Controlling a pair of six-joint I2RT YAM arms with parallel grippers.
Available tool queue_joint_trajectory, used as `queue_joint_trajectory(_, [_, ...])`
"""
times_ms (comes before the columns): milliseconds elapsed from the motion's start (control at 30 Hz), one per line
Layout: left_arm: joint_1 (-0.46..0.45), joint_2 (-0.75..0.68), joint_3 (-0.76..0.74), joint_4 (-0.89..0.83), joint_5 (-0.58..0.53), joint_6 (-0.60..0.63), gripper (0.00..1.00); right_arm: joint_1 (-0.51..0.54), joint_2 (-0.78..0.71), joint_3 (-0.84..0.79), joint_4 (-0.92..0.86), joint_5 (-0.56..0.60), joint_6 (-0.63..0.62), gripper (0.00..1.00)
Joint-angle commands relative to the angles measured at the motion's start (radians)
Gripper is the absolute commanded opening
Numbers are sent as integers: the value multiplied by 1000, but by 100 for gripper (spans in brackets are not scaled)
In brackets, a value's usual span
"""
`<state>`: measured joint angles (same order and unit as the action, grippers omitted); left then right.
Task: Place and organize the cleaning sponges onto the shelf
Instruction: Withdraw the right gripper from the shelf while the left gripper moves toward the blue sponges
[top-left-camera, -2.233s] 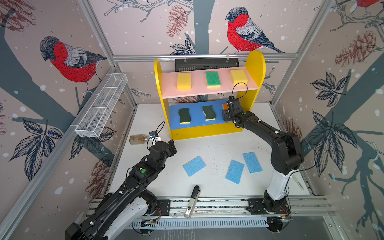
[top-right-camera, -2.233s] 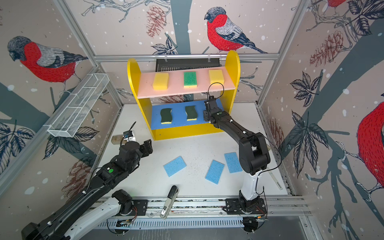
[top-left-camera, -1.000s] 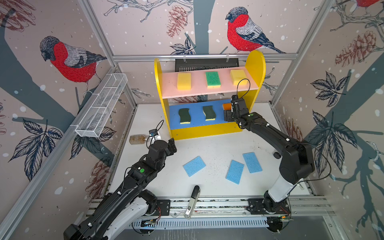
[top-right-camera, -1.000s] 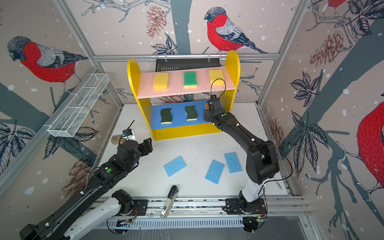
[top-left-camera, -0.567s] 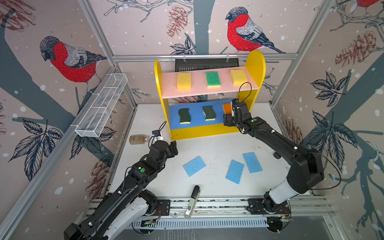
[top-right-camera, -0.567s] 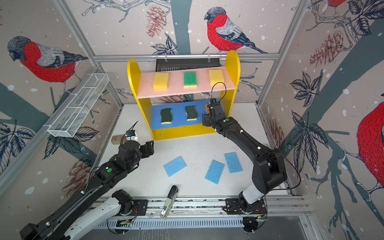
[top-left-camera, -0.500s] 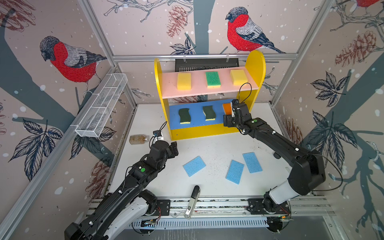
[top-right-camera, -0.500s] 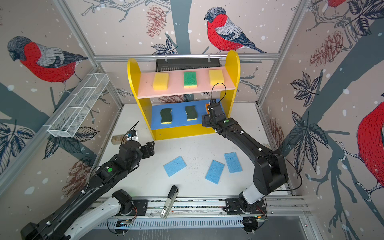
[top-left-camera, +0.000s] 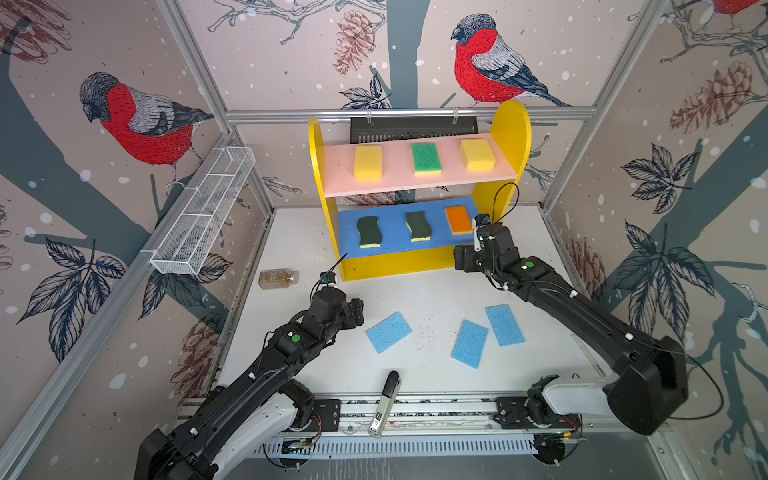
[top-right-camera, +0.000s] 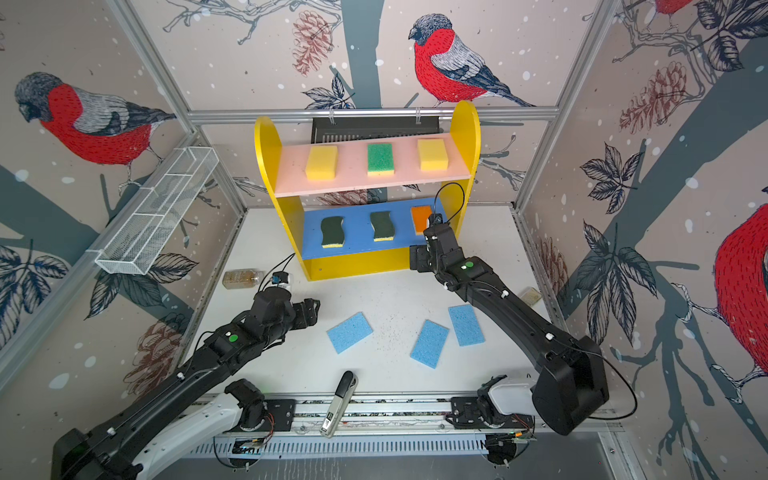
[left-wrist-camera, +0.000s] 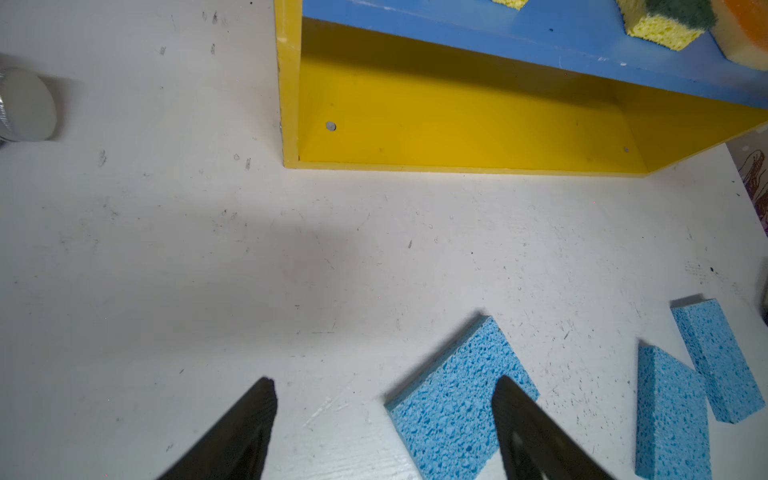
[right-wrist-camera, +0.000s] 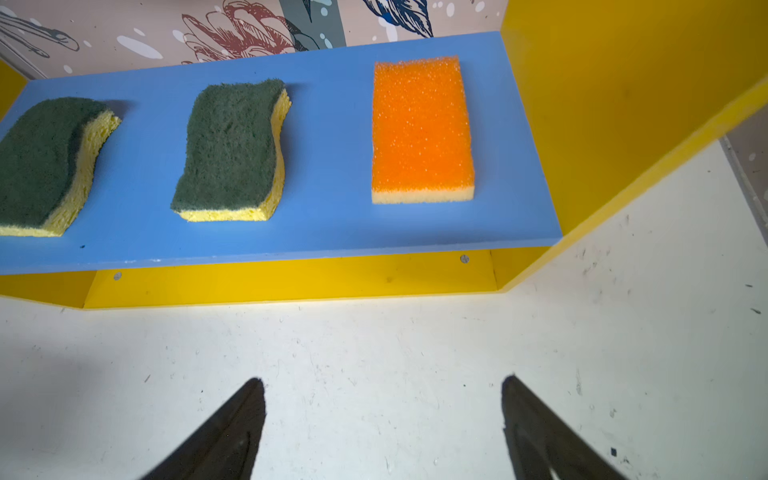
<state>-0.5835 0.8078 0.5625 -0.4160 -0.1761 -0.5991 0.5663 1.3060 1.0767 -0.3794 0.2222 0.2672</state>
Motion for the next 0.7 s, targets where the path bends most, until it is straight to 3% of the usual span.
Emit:
queue_joint_trajectory(0, [-8, 9, -12, -1, 30, -22, 82, 6, -48, -46, -3, -50, 50, 89])
queue_joint_trajectory(300, [-37, 34, -32, 16, 36, -47, 82, 9, -191, -139, -16, -98, 70, 91])
queue_joint_trajectory(667, [-38, 56, -31, 30, 50, -48, 82, 63, -231, -208, -30, -154, 166, 91])
